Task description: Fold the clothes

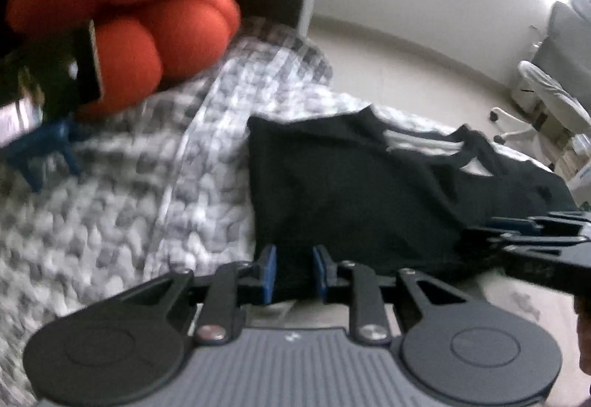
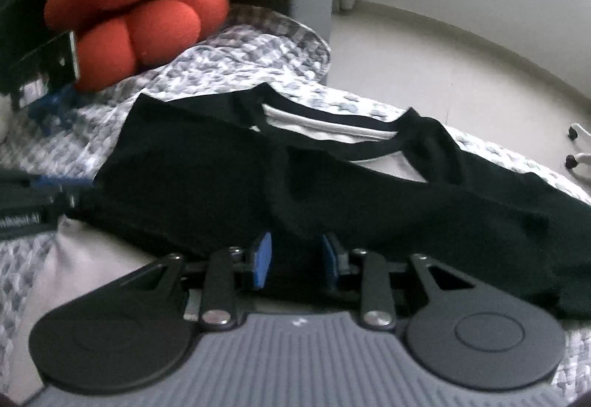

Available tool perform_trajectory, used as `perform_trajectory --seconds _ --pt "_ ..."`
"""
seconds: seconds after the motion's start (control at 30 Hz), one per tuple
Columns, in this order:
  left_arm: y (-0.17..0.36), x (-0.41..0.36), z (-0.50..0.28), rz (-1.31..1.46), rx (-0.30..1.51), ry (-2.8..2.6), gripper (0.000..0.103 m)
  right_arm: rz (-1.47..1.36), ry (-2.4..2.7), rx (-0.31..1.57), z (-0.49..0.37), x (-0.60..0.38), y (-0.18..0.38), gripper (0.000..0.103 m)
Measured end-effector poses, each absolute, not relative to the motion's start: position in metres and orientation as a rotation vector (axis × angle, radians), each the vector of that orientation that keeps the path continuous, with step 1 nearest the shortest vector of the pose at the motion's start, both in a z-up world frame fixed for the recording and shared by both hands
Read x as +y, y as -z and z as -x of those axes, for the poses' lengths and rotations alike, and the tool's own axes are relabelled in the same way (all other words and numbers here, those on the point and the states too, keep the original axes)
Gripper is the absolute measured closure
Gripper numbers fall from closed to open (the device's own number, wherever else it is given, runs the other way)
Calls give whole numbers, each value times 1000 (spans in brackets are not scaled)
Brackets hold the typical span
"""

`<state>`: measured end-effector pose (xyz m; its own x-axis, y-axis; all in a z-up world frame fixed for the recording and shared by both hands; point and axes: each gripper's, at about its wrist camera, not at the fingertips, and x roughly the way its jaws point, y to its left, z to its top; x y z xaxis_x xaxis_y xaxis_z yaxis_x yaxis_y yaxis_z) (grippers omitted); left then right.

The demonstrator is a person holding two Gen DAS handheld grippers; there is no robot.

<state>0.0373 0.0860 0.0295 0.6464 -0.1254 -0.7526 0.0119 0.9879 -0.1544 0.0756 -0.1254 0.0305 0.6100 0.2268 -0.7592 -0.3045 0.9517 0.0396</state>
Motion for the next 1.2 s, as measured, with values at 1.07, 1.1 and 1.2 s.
perform_trajectory --seconds 1.07,1.1,1.2 --pt "-55 77 -33 112 755 46 71 -283 145 765 -66 -276 -62 82" --pt "-55 73 -32 108 750 57 71 -257 116 796 -69 -268 -58 83" --pt "-49 66 -31 95 768 77 71 -182 76 886 -77 -252 -42 85"
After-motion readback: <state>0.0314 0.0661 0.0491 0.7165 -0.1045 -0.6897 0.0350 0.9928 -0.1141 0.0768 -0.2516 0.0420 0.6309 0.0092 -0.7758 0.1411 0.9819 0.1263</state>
